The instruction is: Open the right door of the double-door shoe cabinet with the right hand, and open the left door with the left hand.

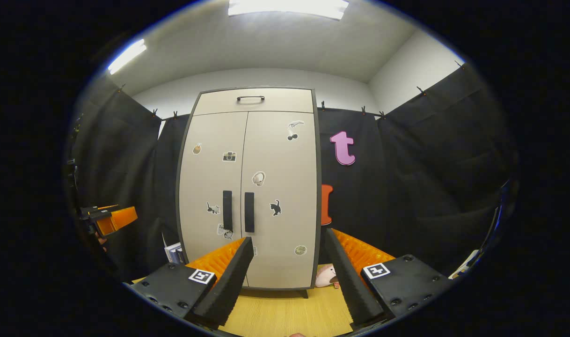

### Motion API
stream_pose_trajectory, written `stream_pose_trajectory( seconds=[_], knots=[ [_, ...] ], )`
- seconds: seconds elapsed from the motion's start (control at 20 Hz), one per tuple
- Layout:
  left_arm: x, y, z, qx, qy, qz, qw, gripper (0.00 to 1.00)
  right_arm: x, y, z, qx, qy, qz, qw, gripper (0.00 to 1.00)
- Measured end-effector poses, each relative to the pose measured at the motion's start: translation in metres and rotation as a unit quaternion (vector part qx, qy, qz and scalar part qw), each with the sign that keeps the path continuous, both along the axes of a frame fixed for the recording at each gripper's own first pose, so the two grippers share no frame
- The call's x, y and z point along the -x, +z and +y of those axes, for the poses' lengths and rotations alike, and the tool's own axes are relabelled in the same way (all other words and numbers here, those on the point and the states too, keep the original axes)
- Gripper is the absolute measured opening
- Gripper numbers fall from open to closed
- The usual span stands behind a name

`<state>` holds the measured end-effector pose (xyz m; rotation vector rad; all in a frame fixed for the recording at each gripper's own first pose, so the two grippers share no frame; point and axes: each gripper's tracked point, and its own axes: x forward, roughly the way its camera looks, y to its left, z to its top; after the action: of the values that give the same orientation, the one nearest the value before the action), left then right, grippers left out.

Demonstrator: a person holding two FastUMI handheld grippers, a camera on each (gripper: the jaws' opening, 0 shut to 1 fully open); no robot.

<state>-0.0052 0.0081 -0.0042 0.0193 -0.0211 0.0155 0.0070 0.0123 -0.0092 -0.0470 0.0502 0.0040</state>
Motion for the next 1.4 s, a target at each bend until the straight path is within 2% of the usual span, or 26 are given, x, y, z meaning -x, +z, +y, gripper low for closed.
stream_pose_trajectory(
  seconds=[0.15,0.2,0.3,0.35,0.4,0.6,0.75,0.8,0.9,0.95,1.1,1.2,1.25,1.3,1.4],
  knots=[
    [0.000,-0.006,-0.001,0.012,-0.004,0.000,1.000,0.94,-0.018,-0.003,0.018,0.010,0.016,0.006,1.000,0.99],
    [-0.001,-0.008,0.003,0.013,0.001,-0.002,1.000,0.92,-0.025,-0.007,0.026,0.012,0.024,0.012,1.000,0.99],
    [0.000,-0.012,0.008,0.014,0.008,-0.003,1.000,0.94,-0.040,-0.011,0.039,0.014,0.038,0.016,0.999,0.98],
    [0.000,-0.017,0.008,0.014,0.009,0.001,1.000,0.94,-0.050,-0.012,0.044,0.013,0.040,0.016,0.999,0.94],
    [0.001,-0.021,0.010,0.012,0.012,0.005,1.000,0.94,-0.062,-0.013,0.048,0.011,0.041,0.018,0.999,0.98],
    [0.007,-0.038,0.014,0.001,0.021,0.017,1.000,0.94,-0.116,-0.014,0.070,-0.005,0.052,0.022,0.998,0.98],
    [0.007,-0.048,0.021,0.010,0.027,0.021,0.999,0.94,-0.162,-0.015,0.076,0.000,0.047,0.017,0.999,0.98],
    [0.007,-0.050,0.022,0.016,0.027,0.024,0.999,0.94,-0.177,-0.017,0.079,-0.002,0.047,0.016,0.999,0.94],
    [0.009,-0.050,0.031,0.025,0.037,0.018,0.999,0.94,-0.204,-0.015,0.091,-0.014,0.065,0.003,0.998,0.94],
    [0.012,-0.053,0.036,0.026,0.043,0.018,0.999,0.94,-0.217,-0.020,0.094,-0.015,0.070,0.006,0.997,0.98],
    [0.017,-0.049,0.049,0.019,0.063,0.012,0.998,0.94,-0.254,-0.033,0.095,-0.006,0.069,0.022,0.997,0.98],
    [0.020,-0.045,0.058,0.014,0.076,0.003,0.997,0.94,-0.272,-0.037,0.099,-0.012,0.071,0.025,0.997,0.98],
    [0.023,-0.046,0.060,0.014,0.081,0.002,0.997,0.94,-0.279,-0.041,0.102,-0.017,0.073,0.028,0.997,0.93],
    [0.023,-0.047,0.062,0.015,0.085,0.005,0.996,0.94,-0.284,-0.046,0.106,-0.021,0.081,0.034,0.996,0.98],
    [0.028,-0.048,0.067,0.020,0.091,0.005,0.996,0.94,-0.290,-0.054,0.113,-0.030,0.092,0.047,0.994,0.98]
  ],
)
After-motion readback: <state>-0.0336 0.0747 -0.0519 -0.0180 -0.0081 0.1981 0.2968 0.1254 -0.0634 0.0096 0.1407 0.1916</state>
